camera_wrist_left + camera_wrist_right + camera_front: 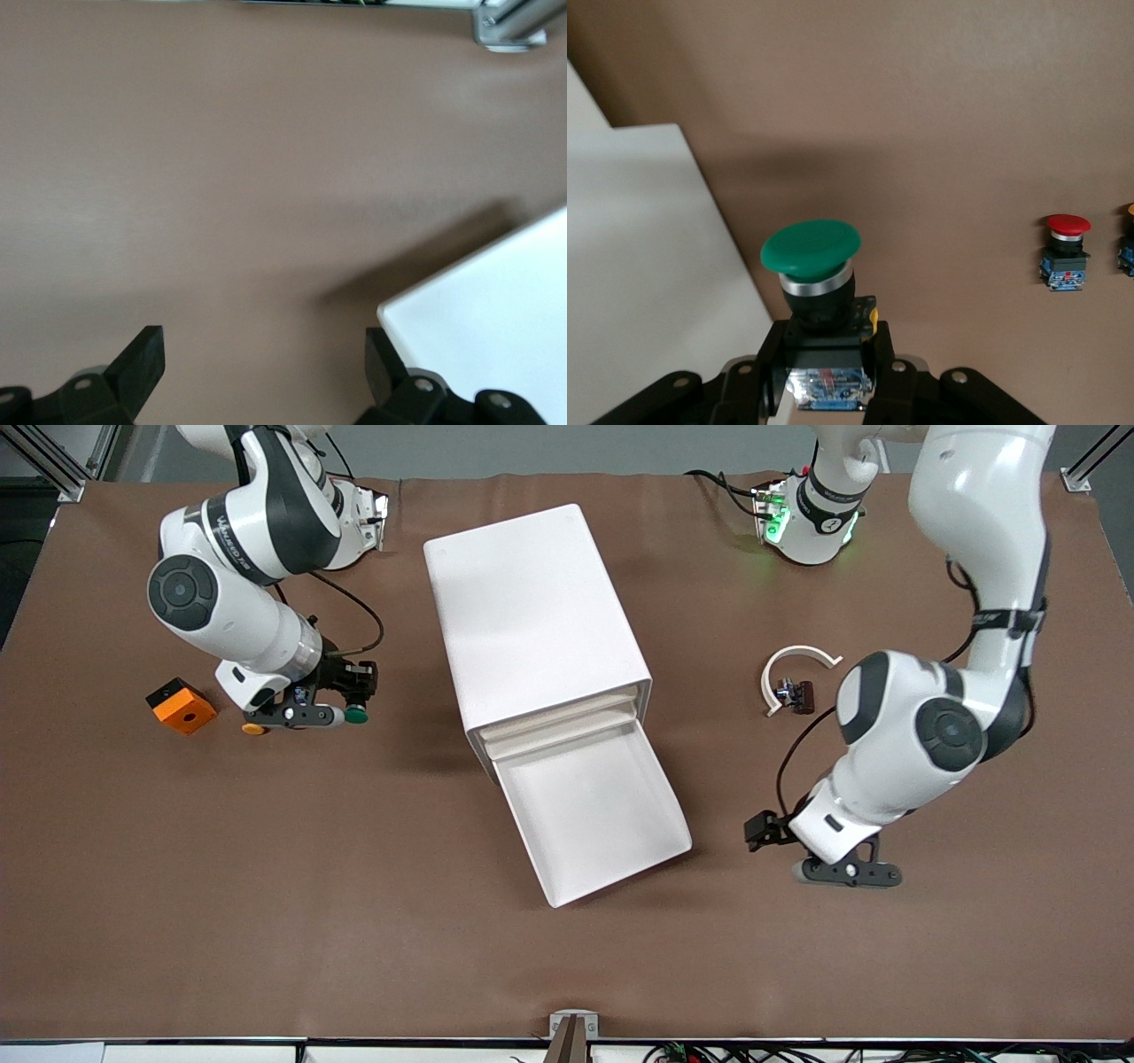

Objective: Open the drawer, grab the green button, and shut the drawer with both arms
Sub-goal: 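Carry the green button beside the red button with the right gripper, then place the green button on the table while the left gripper reaches the drawer, then push the bottom drawer shut with the left gripper while the right gripper withdraws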

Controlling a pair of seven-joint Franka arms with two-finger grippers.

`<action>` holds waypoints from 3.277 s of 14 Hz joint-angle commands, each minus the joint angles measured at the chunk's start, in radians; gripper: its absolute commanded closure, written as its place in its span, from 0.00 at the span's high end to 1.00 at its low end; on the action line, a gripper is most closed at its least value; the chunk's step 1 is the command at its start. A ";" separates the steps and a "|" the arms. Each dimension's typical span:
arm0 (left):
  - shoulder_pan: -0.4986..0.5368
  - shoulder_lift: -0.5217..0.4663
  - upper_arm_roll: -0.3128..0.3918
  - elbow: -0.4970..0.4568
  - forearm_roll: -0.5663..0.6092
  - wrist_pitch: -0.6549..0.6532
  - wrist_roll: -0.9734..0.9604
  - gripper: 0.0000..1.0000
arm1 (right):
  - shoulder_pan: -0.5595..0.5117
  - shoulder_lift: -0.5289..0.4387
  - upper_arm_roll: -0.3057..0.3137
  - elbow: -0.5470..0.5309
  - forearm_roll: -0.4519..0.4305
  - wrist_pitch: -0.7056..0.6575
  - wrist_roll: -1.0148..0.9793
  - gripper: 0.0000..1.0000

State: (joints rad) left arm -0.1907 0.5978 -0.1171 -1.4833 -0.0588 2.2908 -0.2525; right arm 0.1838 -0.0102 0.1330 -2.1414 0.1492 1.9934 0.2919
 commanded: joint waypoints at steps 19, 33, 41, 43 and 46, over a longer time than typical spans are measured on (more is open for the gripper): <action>-0.164 0.280 0.005 0.104 -0.010 0.377 -0.429 0.11 | -0.167 0.025 0.010 -0.526 -0.003 0.568 -0.214 0.00; -0.171 0.277 -0.076 0.153 -0.096 0.256 -0.445 0.11 | -0.176 0.140 0.011 -0.525 -0.002 0.631 -0.201 0.00; -0.179 0.264 -0.119 0.152 -0.128 0.220 -0.452 0.11 | -0.188 0.135 0.014 -0.500 0.000 0.611 -0.140 1.00; -0.174 0.263 -0.139 0.146 -0.138 0.213 -0.453 0.11 | -0.173 0.101 0.022 -0.467 -0.002 0.518 -0.065 1.00; -0.181 0.263 -0.151 0.146 -0.138 0.157 -0.455 0.11 | -0.152 0.049 0.022 -0.336 -0.002 0.282 -0.013 1.00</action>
State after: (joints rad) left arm -0.3668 0.8774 -0.2586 -1.3288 -0.1771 2.4858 -0.6981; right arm 0.0232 0.0983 0.1465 -2.5561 0.1507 2.4202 0.2213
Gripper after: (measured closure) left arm 0.881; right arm 0.000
